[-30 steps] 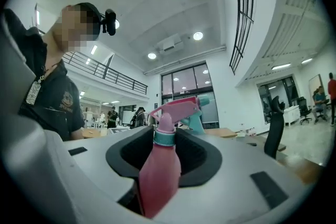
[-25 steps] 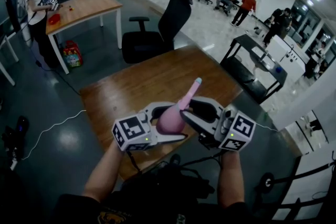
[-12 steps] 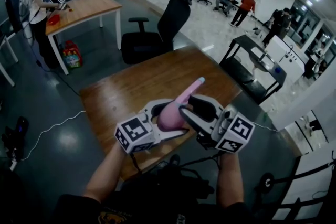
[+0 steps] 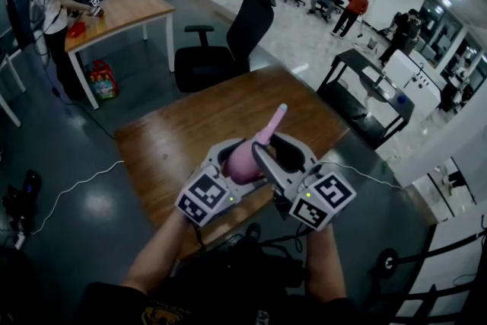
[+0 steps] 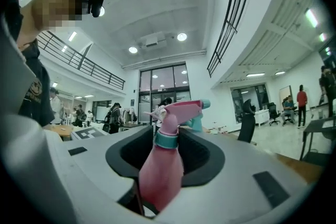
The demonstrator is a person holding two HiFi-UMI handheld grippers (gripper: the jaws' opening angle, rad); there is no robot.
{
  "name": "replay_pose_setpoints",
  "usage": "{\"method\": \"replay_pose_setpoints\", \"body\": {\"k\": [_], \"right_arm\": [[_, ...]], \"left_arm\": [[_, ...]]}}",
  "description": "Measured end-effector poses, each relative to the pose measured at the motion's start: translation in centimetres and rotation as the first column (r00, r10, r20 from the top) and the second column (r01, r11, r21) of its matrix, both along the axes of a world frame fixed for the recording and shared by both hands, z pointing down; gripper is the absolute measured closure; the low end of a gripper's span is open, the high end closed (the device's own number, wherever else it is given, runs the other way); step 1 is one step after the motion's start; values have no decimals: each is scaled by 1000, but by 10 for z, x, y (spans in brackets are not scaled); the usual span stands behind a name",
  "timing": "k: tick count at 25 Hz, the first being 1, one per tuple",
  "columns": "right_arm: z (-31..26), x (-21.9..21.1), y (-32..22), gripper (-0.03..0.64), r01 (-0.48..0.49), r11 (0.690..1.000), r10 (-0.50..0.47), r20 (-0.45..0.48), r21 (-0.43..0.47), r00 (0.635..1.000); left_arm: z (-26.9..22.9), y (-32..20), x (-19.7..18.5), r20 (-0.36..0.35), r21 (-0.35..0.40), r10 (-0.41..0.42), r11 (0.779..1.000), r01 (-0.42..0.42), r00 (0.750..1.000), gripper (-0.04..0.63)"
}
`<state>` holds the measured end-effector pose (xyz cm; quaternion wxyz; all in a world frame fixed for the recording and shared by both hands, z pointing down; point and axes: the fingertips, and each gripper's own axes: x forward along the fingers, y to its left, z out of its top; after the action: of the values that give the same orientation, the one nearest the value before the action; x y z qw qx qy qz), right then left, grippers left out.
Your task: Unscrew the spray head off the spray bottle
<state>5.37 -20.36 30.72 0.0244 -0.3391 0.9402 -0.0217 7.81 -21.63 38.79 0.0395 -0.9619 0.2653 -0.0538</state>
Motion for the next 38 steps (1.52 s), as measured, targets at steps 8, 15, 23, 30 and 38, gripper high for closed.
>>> {"method": "replay_pose_setpoints", "body": {"k": [8,15,23,30,38], "right_arm": [[4,6,-1,472,-19,1000,19,-39,3,999],[0,9,6,477,98,995,-98,10,-32,995],[-6,5,22,479,271,962,-269,59,-25,961],[-11,4,32,479,390,921,-387,93,-12,917],[-29,13,36,479,439,898,-438,173,35,882]], "left_arm": [[4,6,7,16,-11,33,999,-33,999,166],[-1,17,11,-12,-21,143,990,-143,990,166],[-7,37,10,-70,-33,298,953,-301,952,166],[-11,50,9,-83,-32,374,925,-378,924,166],[-11,59,6,-73,-45,430,900,-434,900,166]]}}
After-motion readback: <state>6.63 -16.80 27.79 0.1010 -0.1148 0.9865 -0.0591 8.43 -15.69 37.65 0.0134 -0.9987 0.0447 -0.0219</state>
